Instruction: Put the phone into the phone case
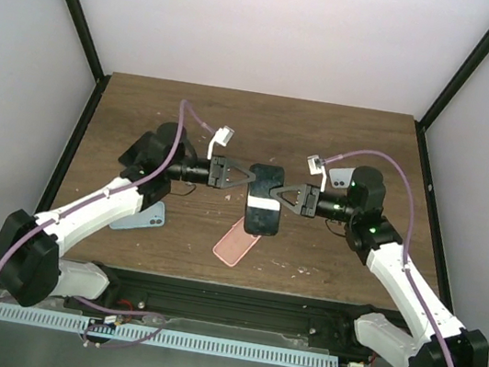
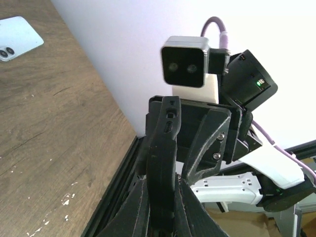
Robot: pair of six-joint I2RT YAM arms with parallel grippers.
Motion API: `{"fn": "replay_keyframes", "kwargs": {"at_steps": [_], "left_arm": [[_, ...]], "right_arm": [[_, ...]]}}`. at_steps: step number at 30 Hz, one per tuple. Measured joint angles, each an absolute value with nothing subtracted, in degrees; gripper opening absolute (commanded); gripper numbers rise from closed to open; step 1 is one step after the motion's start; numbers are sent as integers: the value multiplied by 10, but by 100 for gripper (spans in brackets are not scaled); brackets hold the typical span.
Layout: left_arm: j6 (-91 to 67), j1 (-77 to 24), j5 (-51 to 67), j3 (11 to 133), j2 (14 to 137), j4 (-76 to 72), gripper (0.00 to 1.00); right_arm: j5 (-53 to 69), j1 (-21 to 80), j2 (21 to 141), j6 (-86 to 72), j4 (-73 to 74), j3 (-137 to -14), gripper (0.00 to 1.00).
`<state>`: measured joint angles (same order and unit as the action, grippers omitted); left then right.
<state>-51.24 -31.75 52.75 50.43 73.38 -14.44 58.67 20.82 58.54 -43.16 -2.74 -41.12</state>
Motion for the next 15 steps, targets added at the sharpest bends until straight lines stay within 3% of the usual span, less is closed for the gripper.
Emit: {"fn": "replay_keyframes", "kwargs": {"at_steps": [4,9,15], "left_arm": [[-516,-317,523,504,743,-148,3],[-523,-314,517,504,747,-149,42],[-523,-315,509,501,745,-126,53]], "right_arm": [[590,208,586,-441,-37,-407,11],[589,208,587,-469,-63,-402,8],[539,210,588,-521,-91,-398,6]]}}
